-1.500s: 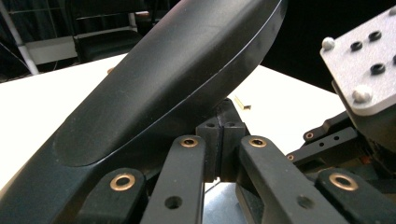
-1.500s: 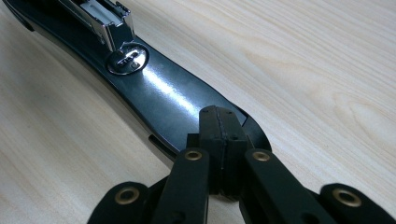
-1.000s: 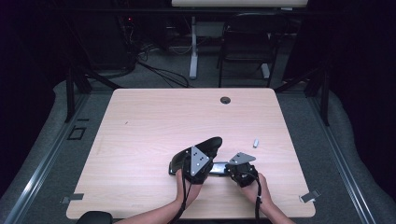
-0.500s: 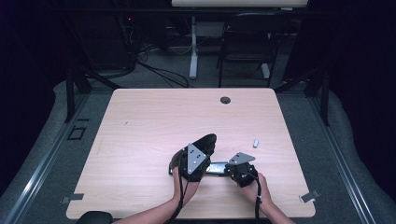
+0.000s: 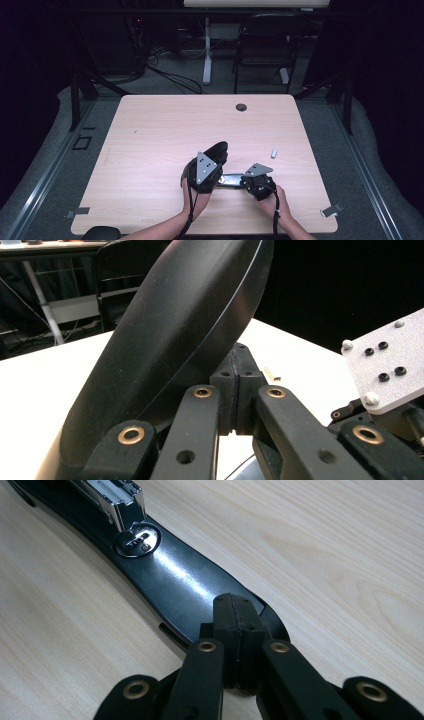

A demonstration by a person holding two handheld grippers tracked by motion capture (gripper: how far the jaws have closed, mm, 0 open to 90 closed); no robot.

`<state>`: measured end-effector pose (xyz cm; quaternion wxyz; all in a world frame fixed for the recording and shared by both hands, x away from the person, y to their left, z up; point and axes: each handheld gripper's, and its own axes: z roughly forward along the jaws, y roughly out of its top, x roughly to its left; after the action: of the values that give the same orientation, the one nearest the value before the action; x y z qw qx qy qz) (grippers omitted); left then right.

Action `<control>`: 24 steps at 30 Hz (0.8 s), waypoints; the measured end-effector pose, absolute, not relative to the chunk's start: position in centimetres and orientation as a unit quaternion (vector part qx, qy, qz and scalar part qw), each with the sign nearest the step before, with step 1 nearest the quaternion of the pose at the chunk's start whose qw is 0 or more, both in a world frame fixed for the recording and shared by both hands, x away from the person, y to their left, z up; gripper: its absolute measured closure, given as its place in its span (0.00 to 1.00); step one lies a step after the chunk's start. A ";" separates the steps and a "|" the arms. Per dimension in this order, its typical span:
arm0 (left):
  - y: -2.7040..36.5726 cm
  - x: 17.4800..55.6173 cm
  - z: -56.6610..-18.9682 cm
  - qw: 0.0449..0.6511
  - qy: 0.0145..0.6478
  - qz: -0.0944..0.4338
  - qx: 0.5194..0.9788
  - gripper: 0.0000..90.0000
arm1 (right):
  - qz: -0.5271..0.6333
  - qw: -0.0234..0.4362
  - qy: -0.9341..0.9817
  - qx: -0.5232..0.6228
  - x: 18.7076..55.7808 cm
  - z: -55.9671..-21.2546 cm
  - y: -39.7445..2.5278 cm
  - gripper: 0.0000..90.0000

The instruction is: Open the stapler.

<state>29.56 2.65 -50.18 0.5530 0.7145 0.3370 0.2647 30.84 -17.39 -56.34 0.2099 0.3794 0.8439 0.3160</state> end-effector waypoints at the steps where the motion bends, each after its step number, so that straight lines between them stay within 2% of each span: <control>1: 2.7 29.6 -50.1 0.553 0.337 0.264 0.714 1.00 | 0.312 0.212 0.846 0.378 30.8 -56.3 -17.4 1.00; 24: 4.1 29.3 -48.9 0.562 0.337 0.283 0.700 1.00 | 0.306 0.216 0.845 0.380 31.0 -56.3 -17.5 1.00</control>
<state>29.33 4.11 -48.90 0.5624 0.6999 0.3372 0.2832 30.96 -17.47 -56.28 0.2163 0.3804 0.8454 0.3064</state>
